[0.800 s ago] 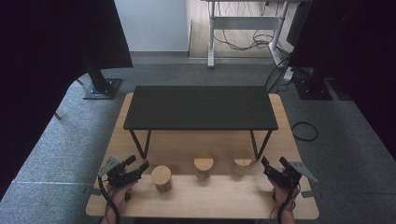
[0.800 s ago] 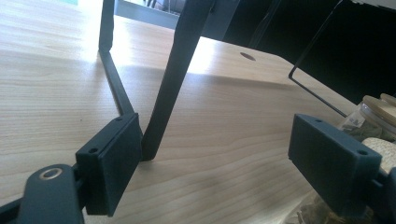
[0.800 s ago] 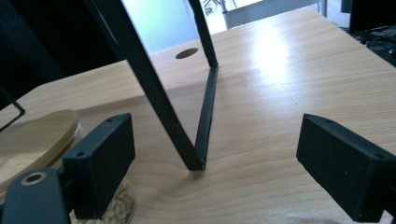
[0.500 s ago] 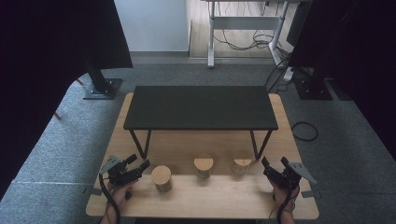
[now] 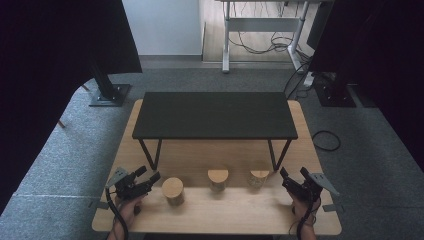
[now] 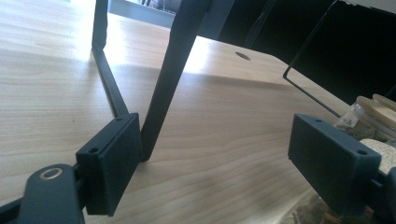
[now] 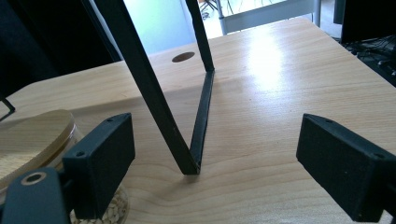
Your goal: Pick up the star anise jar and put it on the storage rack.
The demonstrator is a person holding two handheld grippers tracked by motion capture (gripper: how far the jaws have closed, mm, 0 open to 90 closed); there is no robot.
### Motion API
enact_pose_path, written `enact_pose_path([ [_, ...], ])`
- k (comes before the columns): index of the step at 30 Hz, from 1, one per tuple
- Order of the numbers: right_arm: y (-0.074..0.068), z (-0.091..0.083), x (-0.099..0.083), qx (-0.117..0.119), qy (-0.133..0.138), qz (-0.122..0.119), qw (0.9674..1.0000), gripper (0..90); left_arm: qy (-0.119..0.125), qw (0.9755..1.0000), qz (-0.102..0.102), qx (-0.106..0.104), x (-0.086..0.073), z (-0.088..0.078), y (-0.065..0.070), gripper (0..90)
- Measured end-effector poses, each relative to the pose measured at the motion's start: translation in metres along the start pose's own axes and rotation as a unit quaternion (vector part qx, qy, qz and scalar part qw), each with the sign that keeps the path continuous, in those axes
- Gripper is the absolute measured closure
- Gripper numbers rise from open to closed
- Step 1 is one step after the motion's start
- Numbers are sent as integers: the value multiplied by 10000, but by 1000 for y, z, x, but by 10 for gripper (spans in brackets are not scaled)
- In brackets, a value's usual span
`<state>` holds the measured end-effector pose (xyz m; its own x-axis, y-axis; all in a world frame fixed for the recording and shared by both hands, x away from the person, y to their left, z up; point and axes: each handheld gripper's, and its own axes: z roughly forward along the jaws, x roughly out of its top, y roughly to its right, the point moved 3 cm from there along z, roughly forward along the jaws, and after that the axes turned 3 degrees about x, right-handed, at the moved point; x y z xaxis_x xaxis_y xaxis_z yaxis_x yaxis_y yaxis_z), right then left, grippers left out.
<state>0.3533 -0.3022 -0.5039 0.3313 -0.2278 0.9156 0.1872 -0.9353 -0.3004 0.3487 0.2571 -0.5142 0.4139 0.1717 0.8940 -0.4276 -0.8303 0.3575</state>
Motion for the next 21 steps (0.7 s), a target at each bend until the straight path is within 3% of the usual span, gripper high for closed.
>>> enact_pose_path([
  [11,1,1,1,-56,18,-22,10000,107,-69,10000,-14,-52,-3,-6,1,173],
  [16,1,1,1,-79,28,-10,10000,101,-247,9992,295,72,-4,-13,5,173],
  [21,1,1,1,-108,50,-22,9999,99,-59,9993,361,15,-1,-29,13,173],
])
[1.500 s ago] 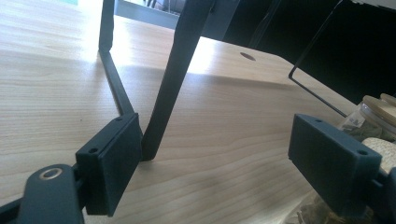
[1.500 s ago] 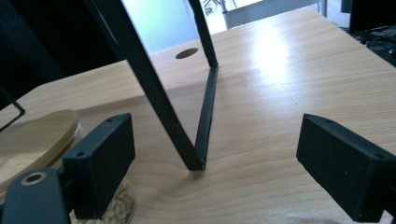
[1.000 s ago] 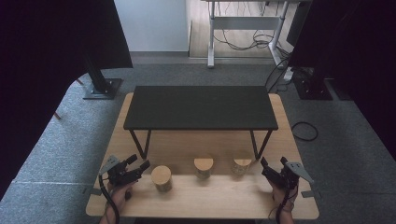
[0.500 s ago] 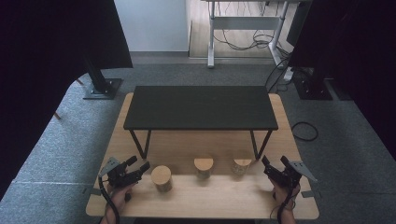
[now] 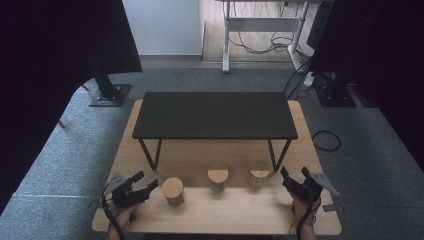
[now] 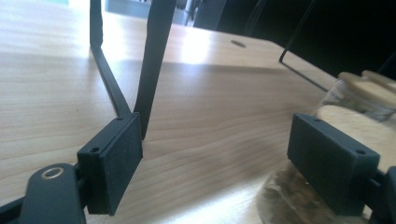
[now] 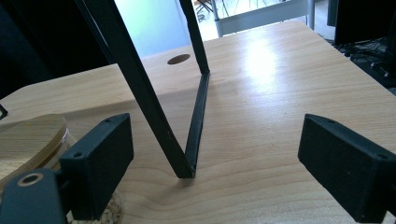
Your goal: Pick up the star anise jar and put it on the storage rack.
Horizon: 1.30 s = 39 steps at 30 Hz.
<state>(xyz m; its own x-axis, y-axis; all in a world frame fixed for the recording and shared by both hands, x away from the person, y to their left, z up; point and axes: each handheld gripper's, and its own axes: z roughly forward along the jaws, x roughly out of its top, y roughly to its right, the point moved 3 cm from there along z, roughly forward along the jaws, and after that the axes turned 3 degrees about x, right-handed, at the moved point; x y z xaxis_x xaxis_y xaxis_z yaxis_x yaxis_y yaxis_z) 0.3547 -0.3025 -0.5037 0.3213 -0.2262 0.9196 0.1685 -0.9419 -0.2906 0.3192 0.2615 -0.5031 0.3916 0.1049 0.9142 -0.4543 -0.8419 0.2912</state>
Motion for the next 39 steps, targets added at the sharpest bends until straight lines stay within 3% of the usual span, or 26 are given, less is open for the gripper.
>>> enact_pose_path([
  [7,1,0,0,-15,12,28,10000,99,119,9992,7,-384,-2,-26,7,169],
  [12,0,0,0,-49,10,18,10000,105,-75,9981,130,-602,-7,-32,14,162],
  [22,1,-1,0,-95,17,44,9999,118,-475,9955,556,-610,-15,-27,29,135],
  [27,0,-1,0,-99,1,35,9999,119,-657,9928,800,-606,-19,-21,36,135],
  [39,0,-1,0,-90,-1,35,10000,119,-758,9882,1094,-759,-22,-18,47,132],
])
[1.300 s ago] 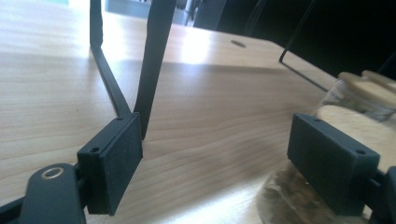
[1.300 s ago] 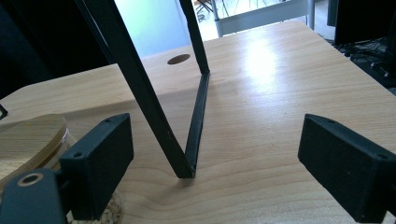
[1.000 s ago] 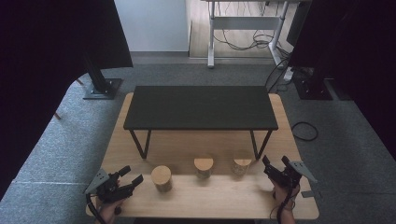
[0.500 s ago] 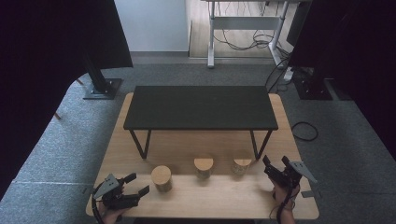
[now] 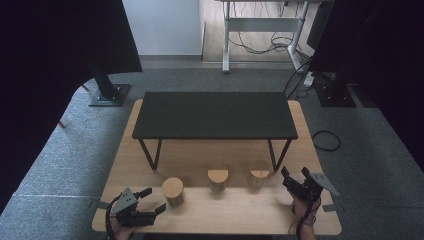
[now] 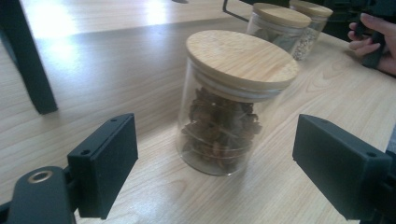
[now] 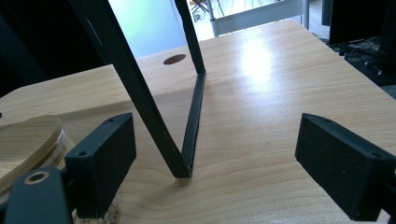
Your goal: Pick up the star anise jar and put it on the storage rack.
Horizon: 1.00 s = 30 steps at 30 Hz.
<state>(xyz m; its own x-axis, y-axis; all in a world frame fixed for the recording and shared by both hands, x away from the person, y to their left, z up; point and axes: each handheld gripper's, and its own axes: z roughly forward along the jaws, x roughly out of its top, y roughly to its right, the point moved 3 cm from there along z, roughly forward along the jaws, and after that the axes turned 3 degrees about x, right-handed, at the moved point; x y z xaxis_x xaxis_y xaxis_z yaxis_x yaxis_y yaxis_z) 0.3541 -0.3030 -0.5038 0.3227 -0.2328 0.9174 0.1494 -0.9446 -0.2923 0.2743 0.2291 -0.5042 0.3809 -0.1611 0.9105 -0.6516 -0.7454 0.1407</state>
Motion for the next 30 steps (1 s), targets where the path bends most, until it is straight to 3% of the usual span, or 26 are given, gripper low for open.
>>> enact_pose_path([
  [13,-1,0,0,54,-17,-67,10000,115,-120,9998,170,-32,2,18,13,132],
  [30,-3,1,0,98,-67,-168,9998,110,-193,9996,194,-96,6,41,16,138],
])
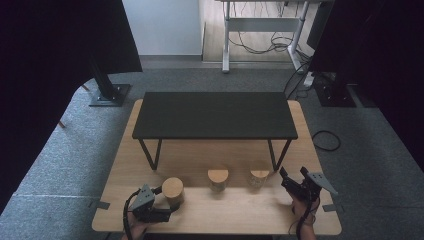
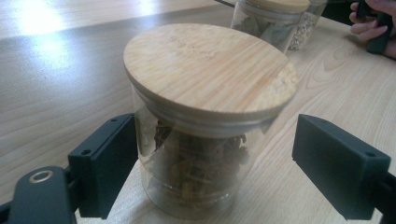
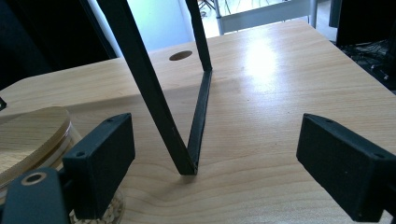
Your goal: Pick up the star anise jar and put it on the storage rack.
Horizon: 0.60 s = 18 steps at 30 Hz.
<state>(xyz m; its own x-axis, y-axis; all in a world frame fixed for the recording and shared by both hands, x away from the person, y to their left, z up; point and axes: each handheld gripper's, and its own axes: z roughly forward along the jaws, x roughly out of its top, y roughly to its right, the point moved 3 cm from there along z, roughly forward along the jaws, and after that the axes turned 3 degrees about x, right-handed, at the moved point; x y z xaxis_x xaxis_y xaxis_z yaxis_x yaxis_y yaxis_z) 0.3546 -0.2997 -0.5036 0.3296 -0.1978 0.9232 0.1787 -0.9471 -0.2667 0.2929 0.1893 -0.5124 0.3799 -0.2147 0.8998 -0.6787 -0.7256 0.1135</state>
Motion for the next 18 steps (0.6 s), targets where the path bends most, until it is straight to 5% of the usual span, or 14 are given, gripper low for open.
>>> enact_pose_path([
  [18,1,1,0,23,-37,47,10000,112,-291,9995,111,59,9,19,3,224],
])
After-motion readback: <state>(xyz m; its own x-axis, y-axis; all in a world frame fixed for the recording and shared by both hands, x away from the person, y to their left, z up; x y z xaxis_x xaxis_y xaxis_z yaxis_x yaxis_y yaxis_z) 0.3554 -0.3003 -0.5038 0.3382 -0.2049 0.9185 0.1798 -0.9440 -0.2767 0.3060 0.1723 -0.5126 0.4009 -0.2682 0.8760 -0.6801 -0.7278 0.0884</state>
